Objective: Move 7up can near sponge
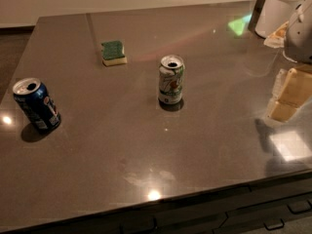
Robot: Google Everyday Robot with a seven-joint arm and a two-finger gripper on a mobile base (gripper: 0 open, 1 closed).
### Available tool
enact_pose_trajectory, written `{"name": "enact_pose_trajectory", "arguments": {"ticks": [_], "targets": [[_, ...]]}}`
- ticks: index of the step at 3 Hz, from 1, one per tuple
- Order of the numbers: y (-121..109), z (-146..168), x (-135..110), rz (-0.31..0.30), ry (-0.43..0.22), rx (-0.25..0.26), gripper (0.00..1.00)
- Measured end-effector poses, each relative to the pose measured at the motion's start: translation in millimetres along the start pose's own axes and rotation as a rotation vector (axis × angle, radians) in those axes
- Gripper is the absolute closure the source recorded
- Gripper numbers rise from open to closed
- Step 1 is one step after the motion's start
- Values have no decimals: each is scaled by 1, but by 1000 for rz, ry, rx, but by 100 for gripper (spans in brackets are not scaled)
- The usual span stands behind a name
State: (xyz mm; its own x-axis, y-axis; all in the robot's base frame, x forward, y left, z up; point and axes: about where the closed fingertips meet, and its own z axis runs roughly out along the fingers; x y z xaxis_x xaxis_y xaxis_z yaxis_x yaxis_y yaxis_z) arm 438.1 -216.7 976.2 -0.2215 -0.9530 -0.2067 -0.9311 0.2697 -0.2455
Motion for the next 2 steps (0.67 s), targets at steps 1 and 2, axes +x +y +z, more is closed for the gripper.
{"name": "enact_pose_trajectory", "arguments": {"ticks": [1,2], "targets": [[0,0,0,0,0,0,0],[-8,6,-13,1,-24,-8,0]]}}
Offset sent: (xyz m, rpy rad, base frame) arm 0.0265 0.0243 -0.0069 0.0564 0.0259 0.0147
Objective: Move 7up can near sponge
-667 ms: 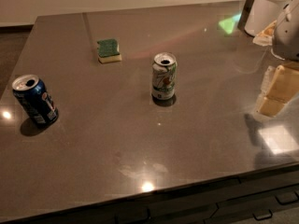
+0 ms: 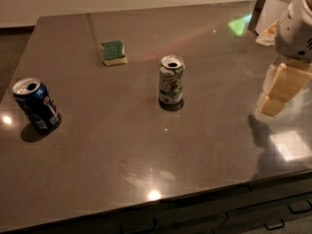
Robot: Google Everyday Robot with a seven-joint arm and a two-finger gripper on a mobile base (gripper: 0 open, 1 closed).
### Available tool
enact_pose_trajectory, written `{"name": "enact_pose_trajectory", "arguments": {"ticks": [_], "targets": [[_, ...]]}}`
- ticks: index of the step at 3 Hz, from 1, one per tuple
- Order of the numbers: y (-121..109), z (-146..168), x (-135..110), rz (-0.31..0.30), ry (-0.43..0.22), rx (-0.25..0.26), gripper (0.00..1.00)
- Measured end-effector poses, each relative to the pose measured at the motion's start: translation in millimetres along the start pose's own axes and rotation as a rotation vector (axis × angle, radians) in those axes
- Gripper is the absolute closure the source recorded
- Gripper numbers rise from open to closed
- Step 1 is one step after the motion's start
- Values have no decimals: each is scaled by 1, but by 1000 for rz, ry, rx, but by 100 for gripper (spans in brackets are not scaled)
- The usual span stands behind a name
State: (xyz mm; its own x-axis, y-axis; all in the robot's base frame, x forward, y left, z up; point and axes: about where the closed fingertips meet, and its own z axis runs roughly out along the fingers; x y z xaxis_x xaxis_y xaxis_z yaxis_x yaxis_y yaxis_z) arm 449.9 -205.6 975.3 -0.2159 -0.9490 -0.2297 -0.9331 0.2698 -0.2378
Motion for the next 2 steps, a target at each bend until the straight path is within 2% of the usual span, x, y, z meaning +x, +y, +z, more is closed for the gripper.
{"name": "enact_pose_trajectory", "arguments": {"ticks": [2], "targets": [[-35,20,-42,31,-141,18,0]]}}
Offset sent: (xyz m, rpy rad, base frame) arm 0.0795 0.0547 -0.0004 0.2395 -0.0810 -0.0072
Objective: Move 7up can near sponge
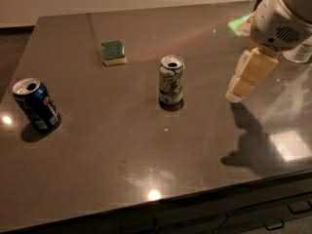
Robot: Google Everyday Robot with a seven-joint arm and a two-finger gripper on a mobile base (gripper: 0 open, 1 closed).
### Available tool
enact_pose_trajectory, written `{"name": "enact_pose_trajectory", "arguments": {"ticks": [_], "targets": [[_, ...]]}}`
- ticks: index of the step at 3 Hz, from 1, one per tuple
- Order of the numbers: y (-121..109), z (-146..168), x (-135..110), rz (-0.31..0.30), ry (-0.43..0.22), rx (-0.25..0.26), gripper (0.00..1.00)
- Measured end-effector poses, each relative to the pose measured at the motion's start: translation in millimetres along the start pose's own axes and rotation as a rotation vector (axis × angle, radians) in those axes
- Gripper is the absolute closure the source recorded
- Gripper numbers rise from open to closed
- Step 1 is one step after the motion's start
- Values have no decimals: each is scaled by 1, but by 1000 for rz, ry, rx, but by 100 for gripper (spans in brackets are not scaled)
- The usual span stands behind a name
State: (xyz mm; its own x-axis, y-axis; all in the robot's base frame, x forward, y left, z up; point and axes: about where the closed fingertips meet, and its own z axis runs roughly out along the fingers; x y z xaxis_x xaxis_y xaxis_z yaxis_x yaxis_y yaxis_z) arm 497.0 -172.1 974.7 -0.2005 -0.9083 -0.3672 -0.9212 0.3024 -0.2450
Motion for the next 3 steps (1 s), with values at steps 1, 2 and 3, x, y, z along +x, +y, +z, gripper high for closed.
{"name": "enact_pose_trajectory", "arguments": {"ticks": [1,2,3], "targets": [[-10,19,-22,16,-70,-18,0],[-13,38,-40,23,-117,-34,0],[-15,59,-58,29,-151,-43,0]]}}
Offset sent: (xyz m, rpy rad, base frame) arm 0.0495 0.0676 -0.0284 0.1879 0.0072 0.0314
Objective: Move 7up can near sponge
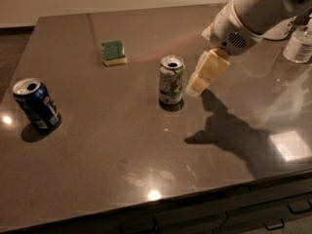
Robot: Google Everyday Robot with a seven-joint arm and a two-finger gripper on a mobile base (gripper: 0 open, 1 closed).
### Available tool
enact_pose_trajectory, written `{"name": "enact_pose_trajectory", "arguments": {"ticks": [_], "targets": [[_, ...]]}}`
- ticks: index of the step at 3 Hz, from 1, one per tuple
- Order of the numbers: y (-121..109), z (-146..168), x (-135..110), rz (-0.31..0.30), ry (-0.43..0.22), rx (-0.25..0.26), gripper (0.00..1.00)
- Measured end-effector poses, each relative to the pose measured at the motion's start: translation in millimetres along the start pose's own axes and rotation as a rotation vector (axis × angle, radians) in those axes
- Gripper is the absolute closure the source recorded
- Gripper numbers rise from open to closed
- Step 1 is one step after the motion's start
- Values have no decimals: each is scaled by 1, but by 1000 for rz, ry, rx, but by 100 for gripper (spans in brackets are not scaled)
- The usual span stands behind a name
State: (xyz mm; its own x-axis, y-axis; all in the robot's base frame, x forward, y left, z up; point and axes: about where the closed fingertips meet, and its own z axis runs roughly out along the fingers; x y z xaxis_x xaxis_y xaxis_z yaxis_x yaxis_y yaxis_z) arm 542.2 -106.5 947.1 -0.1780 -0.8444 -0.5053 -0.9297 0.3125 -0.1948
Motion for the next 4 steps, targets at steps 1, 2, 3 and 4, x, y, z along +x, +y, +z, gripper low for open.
{"name": "enact_pose_trajectory", "arguments": {"ticks": [1,2,3,4], "targets": [[-1,20,-13,9,-19,-8,0],[0,40,-22,11,-20,-24,0],[-1,54,-25,13,-12,-33,0],[-3,62,-25,15,-4,-40,17]]}}
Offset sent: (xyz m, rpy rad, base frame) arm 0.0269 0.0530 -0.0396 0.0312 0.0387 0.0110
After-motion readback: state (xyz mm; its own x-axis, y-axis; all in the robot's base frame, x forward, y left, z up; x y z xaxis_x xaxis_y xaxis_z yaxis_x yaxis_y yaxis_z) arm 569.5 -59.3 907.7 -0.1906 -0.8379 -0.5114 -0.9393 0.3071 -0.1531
